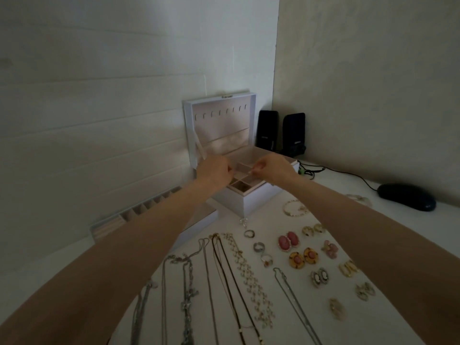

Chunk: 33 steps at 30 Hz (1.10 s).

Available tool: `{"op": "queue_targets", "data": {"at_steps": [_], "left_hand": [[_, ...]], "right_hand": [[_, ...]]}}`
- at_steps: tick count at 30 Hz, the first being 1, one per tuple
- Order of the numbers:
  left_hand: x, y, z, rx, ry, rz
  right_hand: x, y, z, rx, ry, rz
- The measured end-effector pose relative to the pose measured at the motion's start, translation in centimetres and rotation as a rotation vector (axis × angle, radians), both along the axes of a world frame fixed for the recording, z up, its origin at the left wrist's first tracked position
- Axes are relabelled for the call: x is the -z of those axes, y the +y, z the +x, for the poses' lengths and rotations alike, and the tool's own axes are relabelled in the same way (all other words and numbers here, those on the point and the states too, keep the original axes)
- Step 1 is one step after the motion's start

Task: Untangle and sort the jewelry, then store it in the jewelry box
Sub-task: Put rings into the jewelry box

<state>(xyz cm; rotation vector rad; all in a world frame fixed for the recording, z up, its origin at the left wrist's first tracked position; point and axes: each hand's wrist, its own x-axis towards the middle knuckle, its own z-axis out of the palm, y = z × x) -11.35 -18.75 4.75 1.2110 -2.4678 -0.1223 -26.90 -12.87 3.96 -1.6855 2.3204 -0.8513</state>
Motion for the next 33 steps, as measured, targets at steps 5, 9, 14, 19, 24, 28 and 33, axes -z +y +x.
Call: {"op": "queue_targets", "data": {"at_steps": [5, 9, 14, 19, 24, 28, 33], "left_hand": [[0.1, 1.7, -1.4, 0.113, 0.124, -0.133], [0.3, 4.1, -3.4, 0.351, 0.081, -0.239], [2.2, 6.4, -6.3, 0.571, -0.248, -0.101], [4.3, 6.8, -7.9, 0.507, -0.451, -0.020], [4.5, 6.7, -7.8, 0.501, -0.477, 0.017], [4.1, 6.8, -7.2, 0.507, -0.395, 0.057], [3.0, 6.8, -6.9, 0.508, -0.016, 0.136]], "right_hand": [[-0.4, 2.5, -2.0, 0.043, -0.005, -0.194], [-0.5, 4.8, -4.6, 0.091, 0.021, -0.074], [0.2, 8.2, -6.3, -0.033, 0.186, 0.231], [1.1, 9.2, -7.4, 0.000, 0.213, 0.236], [1.4, 9.6, -7.5, -0.064, 0.159, 0.203], [1.8, 9.6, -6.5, -0.202, 0.010, 0.239], [2.6, 9.1, -6.1, -0.173, 0.062, 0.141]]}}
